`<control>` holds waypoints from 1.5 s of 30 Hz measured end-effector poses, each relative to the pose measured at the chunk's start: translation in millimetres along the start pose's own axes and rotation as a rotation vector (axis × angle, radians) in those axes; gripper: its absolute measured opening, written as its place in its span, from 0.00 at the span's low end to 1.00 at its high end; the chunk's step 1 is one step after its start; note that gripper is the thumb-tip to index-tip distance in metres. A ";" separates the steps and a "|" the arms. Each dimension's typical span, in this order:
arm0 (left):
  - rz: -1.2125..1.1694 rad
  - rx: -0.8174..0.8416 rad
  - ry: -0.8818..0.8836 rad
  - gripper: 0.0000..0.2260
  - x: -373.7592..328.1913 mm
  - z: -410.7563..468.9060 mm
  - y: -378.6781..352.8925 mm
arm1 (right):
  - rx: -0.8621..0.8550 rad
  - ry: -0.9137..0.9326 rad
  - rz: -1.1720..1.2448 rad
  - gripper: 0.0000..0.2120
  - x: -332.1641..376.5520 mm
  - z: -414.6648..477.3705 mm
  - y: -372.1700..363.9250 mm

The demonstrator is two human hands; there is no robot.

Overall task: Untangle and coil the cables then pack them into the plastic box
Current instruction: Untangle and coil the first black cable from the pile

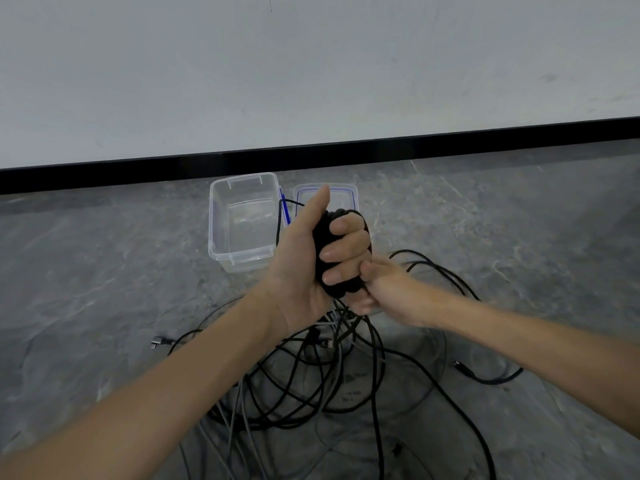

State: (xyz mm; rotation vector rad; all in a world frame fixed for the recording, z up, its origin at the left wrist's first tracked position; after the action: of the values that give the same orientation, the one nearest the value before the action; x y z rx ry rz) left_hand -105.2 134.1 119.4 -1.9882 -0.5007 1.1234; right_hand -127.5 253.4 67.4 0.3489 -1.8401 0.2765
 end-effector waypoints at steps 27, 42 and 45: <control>0.504 -0.493 -0.516 0.19 -24.1 18.7 39.8 | -0.003 0.362 -0.657 0.12 -4.9 -35.0 -20.2; 1.171 -0.360 -0.546 0.30 -14.4 12.6 39.0 | 0.107 0.436 -1.226 0.12 56.9 -41.1 -22.8; 1.269 -0.307 -0.452 0.32 -11.2 9.9 39.7 | 0.116 0.482 -1.252 0.12 62.0 -40.9 -22.4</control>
State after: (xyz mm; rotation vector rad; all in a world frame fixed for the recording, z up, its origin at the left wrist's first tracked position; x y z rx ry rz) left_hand -121.0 106.6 91.2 -2.3054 0.5477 2.3831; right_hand -99.8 241.4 138.8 1.2930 -0.8776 -0.3811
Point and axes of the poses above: each hand's wrist, its own z-axis towards the middle knuckle, its own y-axis out of the back of the hand, x = y × z, the point moved 1 cm from there along z, towards the middle knuckle, and after that the axes turned 11 degrees about -x, right-handed, at the moved point
